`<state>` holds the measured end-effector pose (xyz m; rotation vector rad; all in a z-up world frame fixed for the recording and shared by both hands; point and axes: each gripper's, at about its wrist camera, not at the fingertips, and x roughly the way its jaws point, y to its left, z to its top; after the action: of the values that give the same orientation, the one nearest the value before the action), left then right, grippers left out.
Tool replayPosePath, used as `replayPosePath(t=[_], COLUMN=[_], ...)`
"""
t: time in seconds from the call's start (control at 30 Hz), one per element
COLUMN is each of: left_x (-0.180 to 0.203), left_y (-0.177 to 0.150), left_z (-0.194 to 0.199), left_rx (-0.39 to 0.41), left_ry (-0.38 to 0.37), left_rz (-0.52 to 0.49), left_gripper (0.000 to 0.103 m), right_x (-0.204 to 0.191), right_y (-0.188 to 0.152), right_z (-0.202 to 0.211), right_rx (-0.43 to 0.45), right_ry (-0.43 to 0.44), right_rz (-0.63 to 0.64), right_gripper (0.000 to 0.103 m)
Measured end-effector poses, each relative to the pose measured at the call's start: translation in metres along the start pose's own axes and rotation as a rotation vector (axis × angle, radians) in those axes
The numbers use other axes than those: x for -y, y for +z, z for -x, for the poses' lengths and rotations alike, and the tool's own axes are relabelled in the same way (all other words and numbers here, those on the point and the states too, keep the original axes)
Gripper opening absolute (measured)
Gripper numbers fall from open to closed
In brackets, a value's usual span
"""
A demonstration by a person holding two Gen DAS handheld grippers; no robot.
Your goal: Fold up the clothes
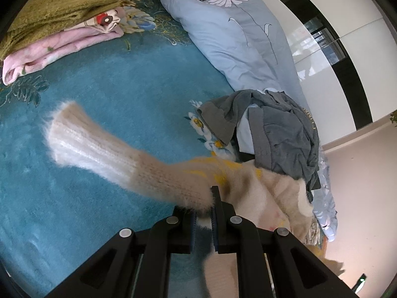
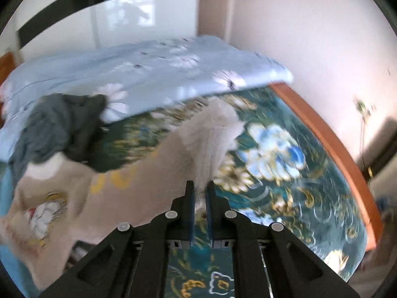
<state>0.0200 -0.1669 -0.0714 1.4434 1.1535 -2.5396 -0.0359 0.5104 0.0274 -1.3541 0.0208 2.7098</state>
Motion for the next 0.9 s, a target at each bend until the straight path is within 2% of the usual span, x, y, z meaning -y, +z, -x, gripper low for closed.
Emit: replayPosePath(t=[0.07, 0.13, 0.17, 0.2, 0.23, 0.37, 0.47, 0.57, 0.63, 0.7, 0.83, 0.9], left_x=[0.001, 0.000, -0.001, -0.002, -0.004, -0.010, -0.012, -0.010, -0.009, -0.012, -0.017, -0.019], left_y=[0.000, 0.000, 0.000, 0.001, 0.001, 0.003, 0.003, 0.002, 0.002, 0.003, 0.005, 0.005], left_z=[0.000, 0.000, 0.000, 0.000, -0.001, -0.004, -0.001, 0.004, 0.006, 0.005, 0.003, 0.003], left_rx=[0.001, 0.000, 0.000, 0.001, 0.002, 0.003, -0.003, 0.001, 0.003, 0.003, 0.002, -0.002], left_ry=[0.004, 0.000, -0.002, -0.005, -0.008, -0.025, -0.030, -0.034, -0.035, -0.041, -0.066, -0.078], left_rz=[-0.003, 0.003, 0.007, 0.013, 0.020, 0.062, 0.072, 0.044, 0.031, 0.043, 0.081, 0.087], left_gripper=[0.011, 0.011, 0.011, 0.011, 0.011, 0.011, 0.011, 0.011, 0.011, 0.011, 0.011, 0.011], right_x=[0.011, 0.023, 0.026, 0.028, 0.028, -0.003, -0.078, -0.159, -0.198, -0.218, -0.226, -0.230], right_y=[-0.006, -0.011, -0.014, -0.017, -0.023, -0.067, -0.115, -0.157, -0.174, -0.184, -0.191, -0.195], right_z=[-0.015, -0.020, -0.015, -0.010, -0.002, 0.002, -0.025, -0.043, -0.053, -0.061, -0.064, -0.066], right_rx=[-0.047, -0.056, -0.045, -0.034, -0.023, -0.104, -0.346, -0.490, -0.552, -0.584, -0.584, -0.584], right_ry=[0.013, -0.002, -0.013, -0.023, -0.037, 0.194, 0.477, 0.626, 0.681, 0.689, 0.616, 0.579], right_rz=[-0.041, -0.066, -0.079, -0.092, -0.117, -0.166, -0.089, -0.009, -0.019, -0.082, -0.191, -0.244], right_gripper=[0.012, 0.025, 0.043, 0.053, 0.053, 0.053, 0.053, 0.053, 0.053, 0.053, 0.052, 0.025])
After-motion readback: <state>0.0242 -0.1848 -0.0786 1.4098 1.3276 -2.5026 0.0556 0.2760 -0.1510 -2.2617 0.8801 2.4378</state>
